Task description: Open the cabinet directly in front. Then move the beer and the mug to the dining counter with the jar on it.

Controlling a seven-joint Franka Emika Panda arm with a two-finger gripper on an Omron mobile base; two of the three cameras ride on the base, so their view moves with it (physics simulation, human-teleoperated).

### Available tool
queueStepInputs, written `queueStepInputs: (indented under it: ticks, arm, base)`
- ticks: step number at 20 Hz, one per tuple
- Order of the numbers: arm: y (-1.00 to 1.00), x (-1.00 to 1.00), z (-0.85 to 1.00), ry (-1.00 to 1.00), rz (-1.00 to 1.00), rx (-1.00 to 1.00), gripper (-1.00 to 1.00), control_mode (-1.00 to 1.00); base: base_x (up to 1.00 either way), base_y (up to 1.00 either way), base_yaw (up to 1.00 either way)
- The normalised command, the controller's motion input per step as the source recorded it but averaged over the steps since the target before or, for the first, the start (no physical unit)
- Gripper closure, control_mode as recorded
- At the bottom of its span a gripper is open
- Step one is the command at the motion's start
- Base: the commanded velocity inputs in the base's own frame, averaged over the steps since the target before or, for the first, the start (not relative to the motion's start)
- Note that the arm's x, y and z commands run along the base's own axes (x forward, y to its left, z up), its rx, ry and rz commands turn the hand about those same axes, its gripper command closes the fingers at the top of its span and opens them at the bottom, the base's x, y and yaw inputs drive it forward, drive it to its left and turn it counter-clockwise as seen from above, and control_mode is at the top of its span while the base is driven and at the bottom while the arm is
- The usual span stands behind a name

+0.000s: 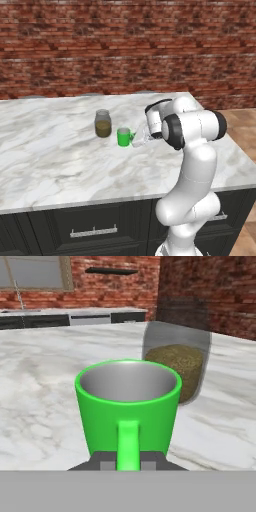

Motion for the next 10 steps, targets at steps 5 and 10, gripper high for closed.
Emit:
queueStepInputs:
  ticks: [5, 10]
  arm:
    - [0.00, 0.00, 0.06, -0.01, 0.00, 0.00, -1.00, -1.00]
    - [0.00, -0.03, 0.90, -0.17, 0.00, 0.06, -1.00, -1.00]
  base:
    - [0.00, 0.00, 0.00]
    - [0.00, 0.00, 0.00]
